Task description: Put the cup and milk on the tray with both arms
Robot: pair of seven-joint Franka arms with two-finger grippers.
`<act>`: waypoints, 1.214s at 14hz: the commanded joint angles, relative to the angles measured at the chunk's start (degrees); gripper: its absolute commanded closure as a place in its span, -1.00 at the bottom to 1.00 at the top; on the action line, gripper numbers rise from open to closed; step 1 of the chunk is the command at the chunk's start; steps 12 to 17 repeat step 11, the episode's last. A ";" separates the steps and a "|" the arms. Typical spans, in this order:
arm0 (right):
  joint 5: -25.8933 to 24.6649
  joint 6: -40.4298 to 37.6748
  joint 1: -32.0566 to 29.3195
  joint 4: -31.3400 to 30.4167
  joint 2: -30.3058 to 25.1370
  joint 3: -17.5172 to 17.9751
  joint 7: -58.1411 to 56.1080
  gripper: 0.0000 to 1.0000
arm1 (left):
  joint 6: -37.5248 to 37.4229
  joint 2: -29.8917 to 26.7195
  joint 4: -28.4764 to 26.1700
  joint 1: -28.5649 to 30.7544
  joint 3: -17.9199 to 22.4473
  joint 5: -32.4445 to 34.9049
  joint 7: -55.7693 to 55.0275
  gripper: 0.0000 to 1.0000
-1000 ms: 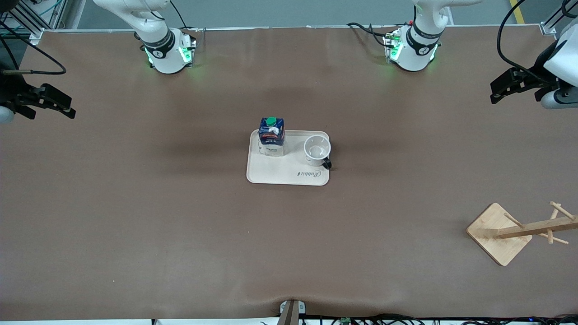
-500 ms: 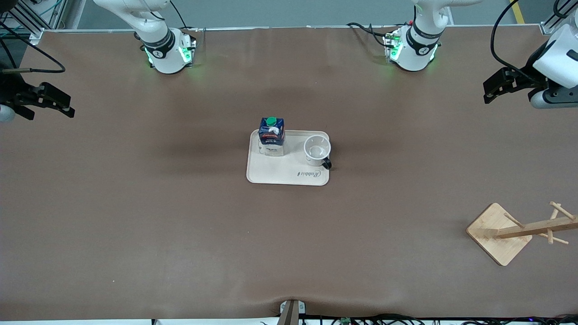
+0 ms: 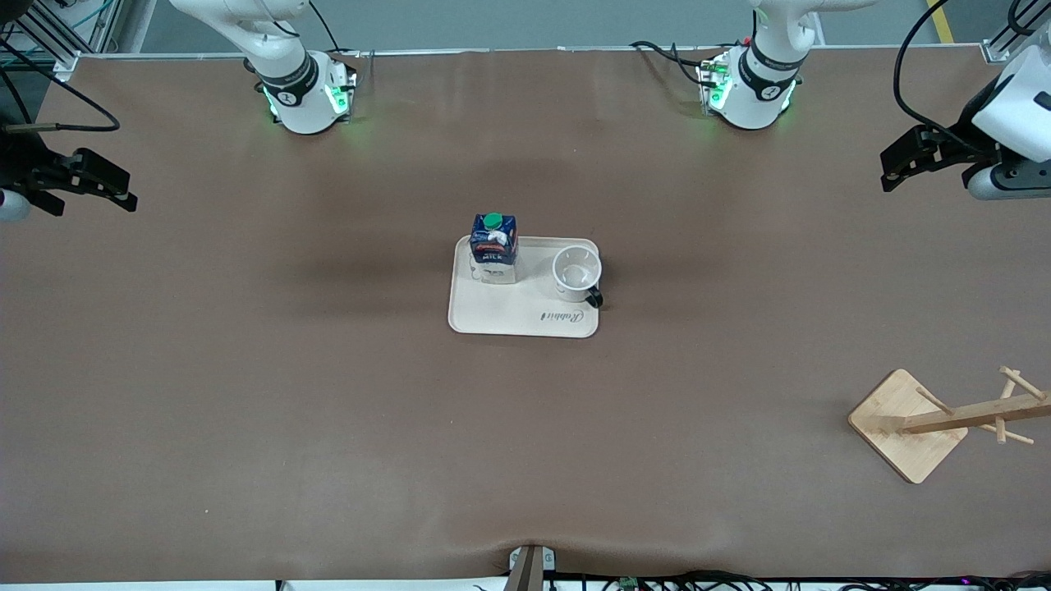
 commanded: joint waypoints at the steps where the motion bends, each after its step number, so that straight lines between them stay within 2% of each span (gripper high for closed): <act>1: -0.60 -1.03 -1.11 1.36 0.45 1.14 -0.62 -1.00 | -0.11 0.96 1.63 0.38 0.05 -0.76 0.87 -1.00; 17: -0.42 -1.56 -1.29 1.36 0.45 1.14 -0.61 -1.00 | -0.19 0.96 2.16 0.38 0.40 -0.85 0.96 -1.00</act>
